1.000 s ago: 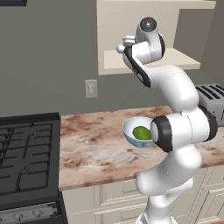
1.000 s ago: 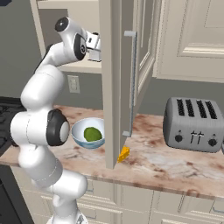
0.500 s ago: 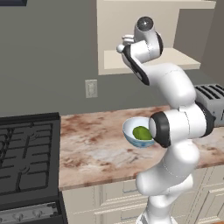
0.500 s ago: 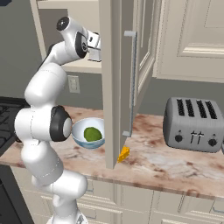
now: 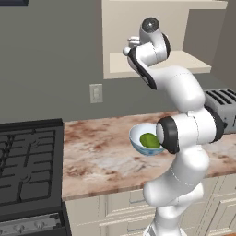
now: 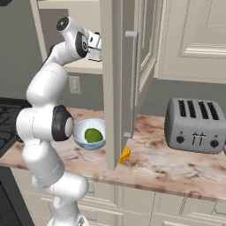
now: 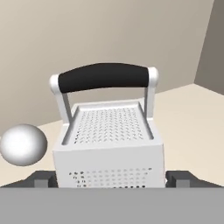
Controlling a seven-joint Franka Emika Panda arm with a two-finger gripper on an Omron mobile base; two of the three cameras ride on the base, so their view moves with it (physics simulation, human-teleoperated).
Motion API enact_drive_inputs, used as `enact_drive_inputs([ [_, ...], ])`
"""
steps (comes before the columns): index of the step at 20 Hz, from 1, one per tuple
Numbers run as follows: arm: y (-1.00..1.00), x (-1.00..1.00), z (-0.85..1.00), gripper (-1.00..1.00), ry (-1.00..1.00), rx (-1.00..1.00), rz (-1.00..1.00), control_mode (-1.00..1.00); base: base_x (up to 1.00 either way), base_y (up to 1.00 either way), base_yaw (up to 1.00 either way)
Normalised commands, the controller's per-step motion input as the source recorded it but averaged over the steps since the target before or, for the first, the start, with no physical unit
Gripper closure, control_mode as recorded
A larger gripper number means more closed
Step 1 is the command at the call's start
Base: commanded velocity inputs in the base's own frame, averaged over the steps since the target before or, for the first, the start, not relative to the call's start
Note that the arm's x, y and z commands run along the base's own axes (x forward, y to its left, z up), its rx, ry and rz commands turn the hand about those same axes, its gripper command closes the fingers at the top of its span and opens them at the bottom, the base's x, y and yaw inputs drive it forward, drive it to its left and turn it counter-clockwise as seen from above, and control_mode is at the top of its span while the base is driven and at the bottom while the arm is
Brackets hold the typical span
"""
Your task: Pick the cheese from the fridge and the cheese grater from the cabinet and place them next to the salad bowl.
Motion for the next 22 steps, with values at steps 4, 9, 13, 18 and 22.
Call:
enact_drive_inputs([
  [4, -0.04, -0.01, -0.04, 1.00, -0.02, 0.00, 0.00, -1.00, 0.00, 0.00, 0.00],
  [9, -0.05, -0.14, -0.01, 1.00, -0.07, 0.01, 0.00, -1.00, 0.00, 0.00, 0.00],
  [13, -0.02, -0.32, 0.00, 1.00, -0.09, 0.05, 0.00, -1.00, 0.00, 0.00, 0.00],
  [18, 0.01, -0.68, 0.00, 1.00, -0.15, 0.03, 0.00, -1.00, 0.00, 0.00, 0.00],
  [22, 0.00, -0.73, 0.03, 1.00, -0.04, 0.01, 0.00, -1.00, 0.00, 0.00, 0.00],
])
